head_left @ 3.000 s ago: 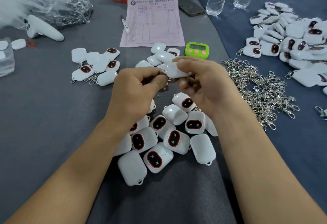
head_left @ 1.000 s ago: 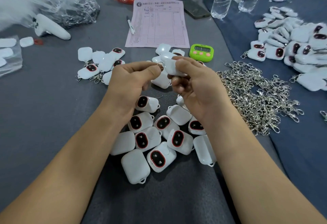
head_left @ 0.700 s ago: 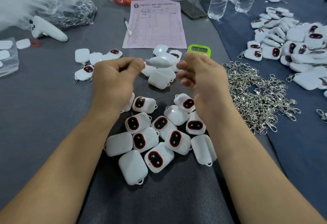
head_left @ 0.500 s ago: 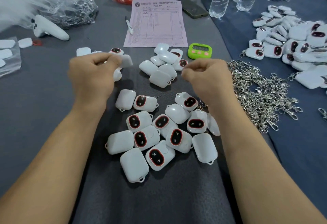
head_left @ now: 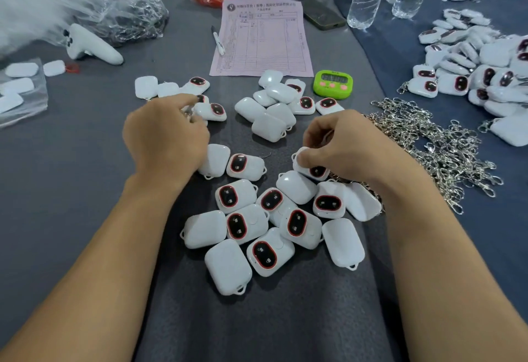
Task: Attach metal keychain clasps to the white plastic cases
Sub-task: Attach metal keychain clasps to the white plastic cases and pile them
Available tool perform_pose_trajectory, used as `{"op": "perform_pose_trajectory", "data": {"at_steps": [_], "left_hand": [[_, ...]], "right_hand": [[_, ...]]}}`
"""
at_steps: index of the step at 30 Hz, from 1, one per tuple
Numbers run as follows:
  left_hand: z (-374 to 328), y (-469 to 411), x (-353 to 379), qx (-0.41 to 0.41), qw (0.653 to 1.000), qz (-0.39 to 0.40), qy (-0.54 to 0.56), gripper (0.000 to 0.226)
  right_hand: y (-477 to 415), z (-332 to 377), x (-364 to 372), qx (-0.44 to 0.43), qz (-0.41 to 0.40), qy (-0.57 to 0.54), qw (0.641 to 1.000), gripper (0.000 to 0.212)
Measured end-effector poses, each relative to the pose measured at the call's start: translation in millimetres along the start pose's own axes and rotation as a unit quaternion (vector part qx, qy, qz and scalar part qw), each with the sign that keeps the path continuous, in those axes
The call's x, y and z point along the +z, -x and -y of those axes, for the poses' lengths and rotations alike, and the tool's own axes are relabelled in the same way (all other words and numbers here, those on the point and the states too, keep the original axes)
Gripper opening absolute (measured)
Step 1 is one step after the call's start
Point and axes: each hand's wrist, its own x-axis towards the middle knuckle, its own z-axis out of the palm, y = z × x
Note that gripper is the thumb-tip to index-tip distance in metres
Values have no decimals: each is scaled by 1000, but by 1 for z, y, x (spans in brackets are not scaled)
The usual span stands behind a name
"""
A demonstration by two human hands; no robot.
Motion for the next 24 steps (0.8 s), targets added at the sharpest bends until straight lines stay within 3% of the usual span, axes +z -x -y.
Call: {"op": "perform_pose_trajectory", "data": {"at_steps": [4,8,13,17,20,24], "left_hand": [[-18,10,10,13,993,67,93,22],[-28,20,21,17,975,140,172,18],[-46,26,25,-8,935,194,296,21],[-42,23,22,-3,933,177,314,19],[-36,21,21,-17,937,165,309,19],[-38,22,23,-15,939,187,287,19]], "right_hand": [[-3,-3,3,-23,-57,-52,997,17],[-7,-5,0,8,-155,-115,981,10],[-6,-12,-8,89,-255,-4,963,20],[2,-18,-16,98,-149,72,981,26],[7,-15,-20,94,-50,124,987,10],[5,-8,-14,73,-25,185,980,16]]}}
